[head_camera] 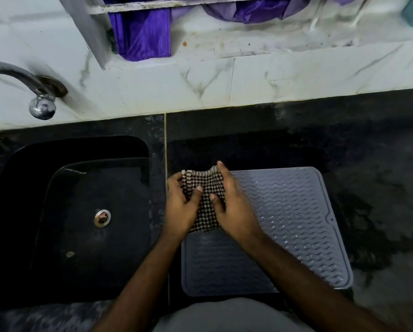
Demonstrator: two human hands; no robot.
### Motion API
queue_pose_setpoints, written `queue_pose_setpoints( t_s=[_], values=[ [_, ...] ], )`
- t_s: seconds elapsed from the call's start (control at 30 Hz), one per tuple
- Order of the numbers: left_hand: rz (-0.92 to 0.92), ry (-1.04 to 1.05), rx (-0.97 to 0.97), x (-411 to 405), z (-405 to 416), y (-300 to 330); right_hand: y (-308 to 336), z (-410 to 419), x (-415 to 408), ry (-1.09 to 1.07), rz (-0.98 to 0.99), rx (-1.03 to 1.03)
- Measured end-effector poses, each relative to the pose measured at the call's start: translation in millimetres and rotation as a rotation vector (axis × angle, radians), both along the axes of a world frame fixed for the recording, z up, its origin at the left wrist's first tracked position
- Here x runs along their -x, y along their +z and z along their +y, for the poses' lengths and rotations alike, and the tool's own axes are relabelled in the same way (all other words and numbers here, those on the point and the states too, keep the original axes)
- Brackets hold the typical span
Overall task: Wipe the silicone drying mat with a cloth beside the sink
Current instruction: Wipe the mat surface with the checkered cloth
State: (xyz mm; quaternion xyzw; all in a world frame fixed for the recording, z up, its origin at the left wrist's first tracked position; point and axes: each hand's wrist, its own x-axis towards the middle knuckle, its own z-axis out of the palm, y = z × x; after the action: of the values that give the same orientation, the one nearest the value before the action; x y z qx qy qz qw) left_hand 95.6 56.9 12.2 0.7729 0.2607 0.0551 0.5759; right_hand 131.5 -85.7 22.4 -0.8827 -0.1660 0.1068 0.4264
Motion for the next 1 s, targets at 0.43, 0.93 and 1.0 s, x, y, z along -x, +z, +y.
queue_pose_setpoints(
  t_s=[0.43, 0.93, 1.0],
  values=[
    [0.250, -0.418, -0.814, 5, 15, -44, -36, 39, -19, 0.239, 0.008, 0.508],
    [0.354, -0.432, -1.070, 10, -9, -44, -19, 40, -39, 0.225, 0.042, 0.678],
    [0.399, -0.440, -1.074, 9, -11, -44, -17, 28, -42, 0.226, 0.036, 0.718]
  ],
)
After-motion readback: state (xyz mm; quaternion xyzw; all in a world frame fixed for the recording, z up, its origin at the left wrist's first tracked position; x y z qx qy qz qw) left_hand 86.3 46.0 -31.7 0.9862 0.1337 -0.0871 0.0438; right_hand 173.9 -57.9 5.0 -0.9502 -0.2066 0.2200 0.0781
